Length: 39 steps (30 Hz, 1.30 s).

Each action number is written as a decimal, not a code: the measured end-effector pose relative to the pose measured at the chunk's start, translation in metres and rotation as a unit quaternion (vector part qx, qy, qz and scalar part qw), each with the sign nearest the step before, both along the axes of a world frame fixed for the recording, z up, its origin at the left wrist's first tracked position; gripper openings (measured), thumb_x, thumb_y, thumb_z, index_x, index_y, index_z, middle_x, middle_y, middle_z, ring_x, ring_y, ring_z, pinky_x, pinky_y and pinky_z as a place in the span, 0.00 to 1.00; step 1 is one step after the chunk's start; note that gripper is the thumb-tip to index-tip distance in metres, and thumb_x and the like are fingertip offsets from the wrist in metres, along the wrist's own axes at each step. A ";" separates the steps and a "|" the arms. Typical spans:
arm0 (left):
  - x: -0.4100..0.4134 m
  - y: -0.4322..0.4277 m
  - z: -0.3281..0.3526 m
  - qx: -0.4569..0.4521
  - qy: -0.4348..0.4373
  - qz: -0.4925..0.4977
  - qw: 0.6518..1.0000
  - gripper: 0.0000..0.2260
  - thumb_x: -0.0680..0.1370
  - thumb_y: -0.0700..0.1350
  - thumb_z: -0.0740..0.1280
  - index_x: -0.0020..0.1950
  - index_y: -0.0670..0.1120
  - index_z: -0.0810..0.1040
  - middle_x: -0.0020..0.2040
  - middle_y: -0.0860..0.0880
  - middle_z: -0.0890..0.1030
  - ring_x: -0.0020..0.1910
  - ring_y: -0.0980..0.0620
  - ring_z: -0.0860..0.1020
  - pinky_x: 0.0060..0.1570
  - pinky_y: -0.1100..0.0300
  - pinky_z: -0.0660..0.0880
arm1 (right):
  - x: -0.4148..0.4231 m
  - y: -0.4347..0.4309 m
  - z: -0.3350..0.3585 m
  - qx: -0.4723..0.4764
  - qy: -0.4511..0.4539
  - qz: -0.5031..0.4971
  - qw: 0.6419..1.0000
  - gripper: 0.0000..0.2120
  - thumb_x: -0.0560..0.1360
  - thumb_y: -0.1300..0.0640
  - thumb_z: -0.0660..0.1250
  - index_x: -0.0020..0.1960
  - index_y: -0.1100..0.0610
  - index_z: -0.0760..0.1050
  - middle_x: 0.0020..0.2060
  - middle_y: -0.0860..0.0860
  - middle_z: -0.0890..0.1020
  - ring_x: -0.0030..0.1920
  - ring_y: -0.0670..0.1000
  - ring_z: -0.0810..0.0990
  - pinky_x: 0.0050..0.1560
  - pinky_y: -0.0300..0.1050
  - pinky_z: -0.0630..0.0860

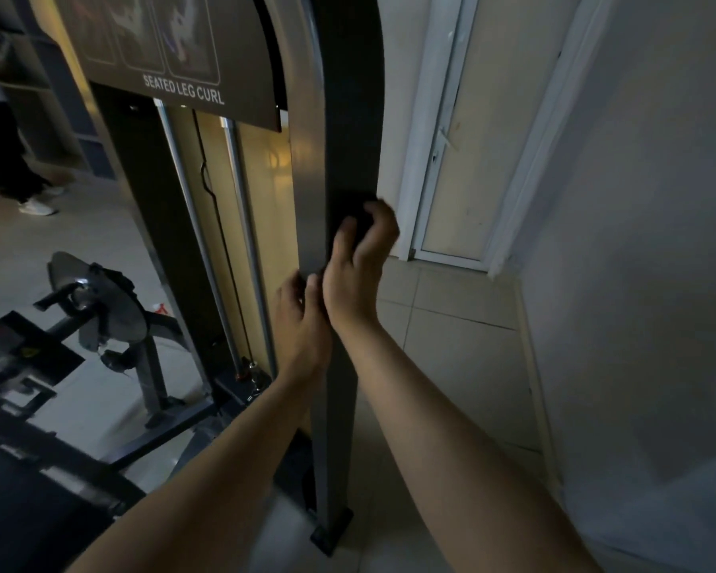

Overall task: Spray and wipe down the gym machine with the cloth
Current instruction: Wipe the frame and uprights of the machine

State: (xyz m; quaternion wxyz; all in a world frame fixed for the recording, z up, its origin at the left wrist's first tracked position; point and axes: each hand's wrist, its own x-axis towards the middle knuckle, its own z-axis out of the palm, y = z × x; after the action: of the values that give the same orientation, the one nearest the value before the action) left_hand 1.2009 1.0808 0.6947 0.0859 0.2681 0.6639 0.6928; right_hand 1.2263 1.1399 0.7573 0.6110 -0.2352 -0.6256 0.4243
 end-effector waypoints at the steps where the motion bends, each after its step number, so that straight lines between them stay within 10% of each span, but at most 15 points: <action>1: -0.002 0.002 0.014 0.009 0.016 -0.008 1.000 0.23 0.80 0.67 0.57 0.65 0.53 0.75 0.58 0.47 0.79 0.58 0.47 0.78 0.59 0.39 0.76 | -0.004 0.004 0.018 0.028 0.008 -0.016 0.999 0.15 0.83 0.59 0.60 0.68 0.61 0.67 0.64 0.57 0.70 0.62 0.47 0.71 0.57 0.25 0.67; 4: -0.004 0.005 0.048 0.056 0.037 -0.038 0.997 0.06 0.83 0.56 0.59 0.55 0.63 0.75 0.52 0.48 0.80 0.52 0.45 0.79 0.54 0.37 0.77 | -0.016 0.014 0.053 0.059 0.040 -0.044 0.997 0.14 0.82 0.58 0.60 0.66 0.61 0.68 0.63 0.57 0.71 0.62 0.51 0.73 0.60 0.34 0.71; 10: -0.001 -0.001 0.056 0.106 0.003 -0.061 0.992 0.14 0.83 0.49 0.63 0.64 0.65 0.68 0.59 0.52 0.77 0.55 0.57 0.79 0.58 0.46 0.80 | -0.003 0.023 -0.021 -0.099 -0.057 -0.028 0.993 0.04 0.83 0.47 0.59 0.57 0.39 0.67 0.56 0.46 0.73 0.56 0.46 0.76 0.63 0.60 0.75; 15: -0.020 0.001 0.093 0.129 0.115 -0.003 0.985 0.26 0.78 0.47 0.66 0.75 0.56 0.63 0.68 0.51 0.69 0.66 0.49 0.71 0.65 0.41 0.73 | 0.002 0.012 0.016 -0.064 -0.006 -0.059 0.996 0.11 0.85 0.59 0.57 0.66 0.58 0.67 0.56 0.45 0.74 0.51 0.35 0.77 0.53 0.36 0.78; 20: -0.042 0.008 0.155 0.113 0.224 0.036 0.967 0.29 0.80 0.42 0.63 0.79 0.58 0.61 0.73 0.48 0.62 0.72 0.51 0.61 0.71 0.62 0.62 | -0.024 0.021 0.129 0.087 0.058 -0.113 0.988 0.13 0.82 0.61 0.57 0.65 0.61 0.71 0.61 0.54 0.75 0.60 0.42 0.72 0.62 0.36 0.72; 27: -0.065 0.020 0.211 0.120 0.334 0.083 0.931 0.19 0.82 0.47 0.64 0.73 0.51 0.70 0.75 0.49 0.65 0.74 0.56 0.57 0.73 0.54 0.59 | -0.023 0.029 0.196 0.255 -0.038 -0.050 0.965 0.14 0.84 0.60 0.55 0.67 0.60 0.73 0.63 0.53 0.76 0.62 0.42 0.74 0.60 0.27 0.68; 31: -0.072 0.019 0.214 0.097 0.355 0.071 0.927 0.22 0.80 0.52 0.60 0.75 0.54 0.67 0.80 0.51 0.58 0.72 0.62 0.50 0.70 0.60 0.52 | -0.017 0.038 0.189 0.136 -0.035 -0.032 0.990 0.15 0.85 0.56 0.55 0.70 0.54 0.71 0.62 0.47 0.75 0.57 0.35 0.72 0.55 0.23 0.67; 35: -0.079 0.013 0.220 0.084 0.363 0.049 0.927 0.23 0.78 0.54 0.63 0.73 0.53 0.67 0.76 0.50 0.60 0.72 0.59 0.52 0.70 0.66 0.48 | -0.022 0.038 0.214 -0.022 -0.052 -0.052 0.997 0.17 0.85 0.55 0.52 0.70 0.53 0.71 0.63 0.51 0.76 0.62 0.51 0.76 0.54 0.37 0.68; 39: -0.102 0.011 0.241 0.091 0.389 0.046 0.915 0.21 0.77 0.54 0.64 0.69 0.52 0.68 0.69 0.48 0.63 0.69 0.45 0.62 0.70 0.40 0.63 | -0.041 0.026 0.256 0.115 -0.123 -0.119 0.979 0.16 0.85 0.58 0.53 0.68 0.57 0.75 0.65 0.54 0.77 0.61 0.52 0.77 0.43 0.26 0.64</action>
State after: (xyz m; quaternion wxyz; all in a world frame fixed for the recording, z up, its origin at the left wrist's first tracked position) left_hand 1.0985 1.0919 0.9354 -0.2362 0.4922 0.5906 0.5943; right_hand 1.1854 1.1656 1.0135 0.5986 -0.2862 -0.7080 0.2419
